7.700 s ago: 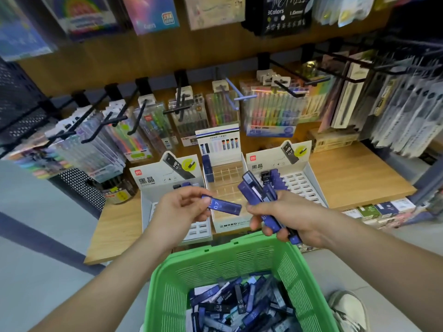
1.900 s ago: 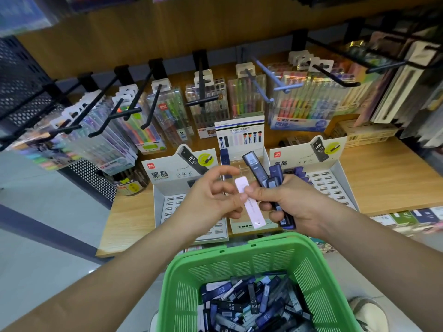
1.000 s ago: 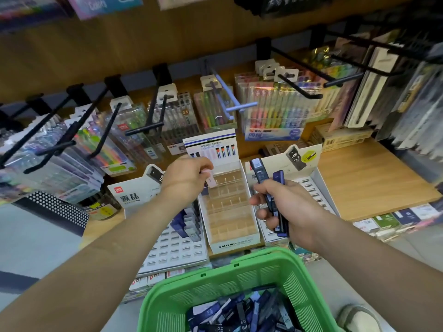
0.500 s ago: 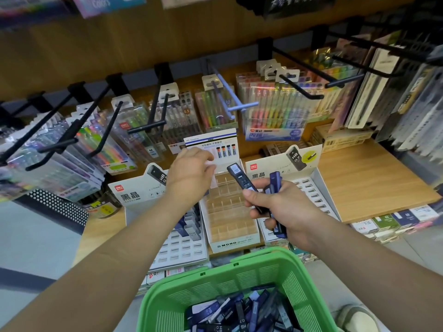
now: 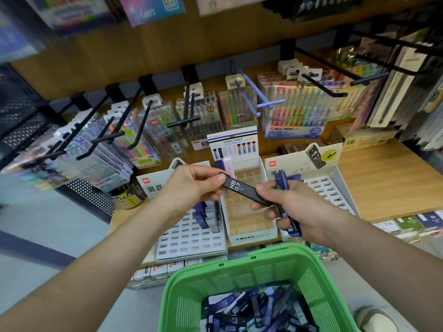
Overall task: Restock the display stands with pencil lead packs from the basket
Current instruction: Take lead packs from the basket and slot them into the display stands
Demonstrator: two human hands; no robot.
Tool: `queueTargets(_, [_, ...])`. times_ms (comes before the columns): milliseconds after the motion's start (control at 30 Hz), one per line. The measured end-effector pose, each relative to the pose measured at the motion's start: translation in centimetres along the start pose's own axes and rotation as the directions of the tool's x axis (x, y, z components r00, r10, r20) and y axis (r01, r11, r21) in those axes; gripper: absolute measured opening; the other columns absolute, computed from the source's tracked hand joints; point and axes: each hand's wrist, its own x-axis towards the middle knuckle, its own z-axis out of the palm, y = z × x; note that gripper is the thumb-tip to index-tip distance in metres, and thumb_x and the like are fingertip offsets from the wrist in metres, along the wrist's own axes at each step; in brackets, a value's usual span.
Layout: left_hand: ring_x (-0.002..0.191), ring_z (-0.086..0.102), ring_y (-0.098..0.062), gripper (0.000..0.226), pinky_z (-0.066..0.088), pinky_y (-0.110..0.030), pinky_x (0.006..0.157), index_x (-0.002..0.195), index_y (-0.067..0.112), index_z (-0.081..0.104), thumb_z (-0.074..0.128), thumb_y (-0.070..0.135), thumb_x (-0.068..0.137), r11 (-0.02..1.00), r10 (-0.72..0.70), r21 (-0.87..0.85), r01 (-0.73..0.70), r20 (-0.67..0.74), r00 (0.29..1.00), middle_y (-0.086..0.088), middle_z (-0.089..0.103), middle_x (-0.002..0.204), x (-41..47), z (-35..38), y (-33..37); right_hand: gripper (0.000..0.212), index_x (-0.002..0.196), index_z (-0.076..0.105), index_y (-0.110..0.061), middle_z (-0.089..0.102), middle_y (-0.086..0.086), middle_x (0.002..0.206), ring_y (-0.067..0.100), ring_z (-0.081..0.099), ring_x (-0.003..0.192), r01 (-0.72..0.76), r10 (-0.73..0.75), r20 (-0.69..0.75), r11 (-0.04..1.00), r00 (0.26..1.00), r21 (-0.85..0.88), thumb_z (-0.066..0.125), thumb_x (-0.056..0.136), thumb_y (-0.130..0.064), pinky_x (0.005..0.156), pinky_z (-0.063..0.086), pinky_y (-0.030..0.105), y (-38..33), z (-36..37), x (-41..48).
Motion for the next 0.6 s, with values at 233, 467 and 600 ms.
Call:
queueTargets(233, [0.064, 0.069, -0.014, 0.013, 0.054, -0.018, 0.058, 0.092, 0.011, 0.070, 0.068, 0.002, 0.083, 0.999, 0.045, -0.005, -0.049, -0.303, 0.952, -0.005, 0.073, 0.073, -1.7, -3.2, -1.1, 0.017, 0.092, 0.058, -0.010, 0.054, 0.002, 0.059, 0.011, 0.043, 0.042, -0.064, 0.064, -0.012, 0.997, 0.998, 0.041, 0.066, 0.093, -0.025, 0.036, 0.033, 0.019, 0.6, 1.3, 0.5])
queueTargets(467, [0.069, 0.063, -0.006, 0.023, 0.056, -0.028, 0.073, 0.083, 0.026, 0.070, 0.063, 0.004, 0.089, 0.912, 0.195, 0.409, 0.036, -0.508, 0.839, 0.008, 0.070, 0.079, -1.5, -8.2, -4.3, 0.017, 0.114, 0.054, 0.002, 0.074, 0.020, 0.090, 0.028, 0.072, 0.069, -0.194, 0.180, 0.075, 0.931, 0.981, 0.308, 0.045, 0.100, 0.000, 0.053, 0.059, 0.033, 0.5, 1.4, 0.3])
queueTargets(600, [0.078, 0.061, -0.002, 0.014, 0.047, -0.014, 0.084, 0.093, 0.019, 0.073, 0.069, 0.008, 0.085, 0.781, 0.240, 0.618, 0.095, -0.437, 0.867, 0.004, 0.072, 0.091, -0.5, -8.4, -6.9, 0.020, 0.118, 0.052, 0.002, 0.075, 0.016, 0.101, 0.037, 0.073, 0.086, -0.203, 0.180, 0.113, 0.948, 0.977, 0.246, 0.044, 0.103, -0.009, 0.062, 0.062, 0.043, 0.9, 2.0, 0.2])
